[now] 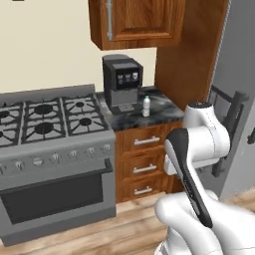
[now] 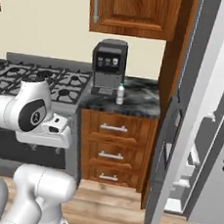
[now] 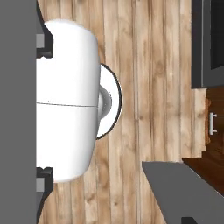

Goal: Take the bottled waters from the counter and place them in the freezer to freeze. Close the freezer door after placing the bottles.

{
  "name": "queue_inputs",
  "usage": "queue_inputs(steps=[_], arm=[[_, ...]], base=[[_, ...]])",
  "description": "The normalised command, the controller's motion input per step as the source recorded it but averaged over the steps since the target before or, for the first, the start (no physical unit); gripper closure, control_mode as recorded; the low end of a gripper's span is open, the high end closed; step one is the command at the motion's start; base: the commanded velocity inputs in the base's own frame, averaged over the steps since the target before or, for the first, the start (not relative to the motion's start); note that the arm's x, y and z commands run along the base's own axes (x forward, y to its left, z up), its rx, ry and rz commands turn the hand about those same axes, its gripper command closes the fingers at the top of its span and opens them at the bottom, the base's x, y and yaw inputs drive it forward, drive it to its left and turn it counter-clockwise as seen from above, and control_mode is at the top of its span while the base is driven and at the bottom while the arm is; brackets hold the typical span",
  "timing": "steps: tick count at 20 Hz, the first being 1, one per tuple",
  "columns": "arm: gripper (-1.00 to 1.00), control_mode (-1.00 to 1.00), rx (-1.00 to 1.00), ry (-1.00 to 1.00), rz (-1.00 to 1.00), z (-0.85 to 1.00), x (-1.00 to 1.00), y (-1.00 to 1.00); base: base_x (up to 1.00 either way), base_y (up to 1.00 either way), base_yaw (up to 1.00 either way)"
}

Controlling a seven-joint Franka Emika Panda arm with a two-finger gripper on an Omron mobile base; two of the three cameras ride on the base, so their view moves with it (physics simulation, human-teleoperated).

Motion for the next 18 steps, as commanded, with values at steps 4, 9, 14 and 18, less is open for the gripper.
queue_inputs(steps=[4, 9, 14, 18], arm=[[-1.00, 1.00, 0.00, 0.00, 0.00, 0.00, 0.00, 0.00], [-1.00, 1.00, 0.00, 0.00, 0.00, 0.00, 0.00, 0.00], [-1.00, 1.00, 0.00, 0.00, 0.00, 0.00, 0.00, 0.00], [-1.00, 1.00, 0.00, 0.00, 0.00, 0.00, 0.00, 0.00]], base=[[0.49, 0.51, -0.45], [0.52, 0.30, -0.45], [0.41, 0.37, -0.19], [0.40, 0.20, -0.04]])
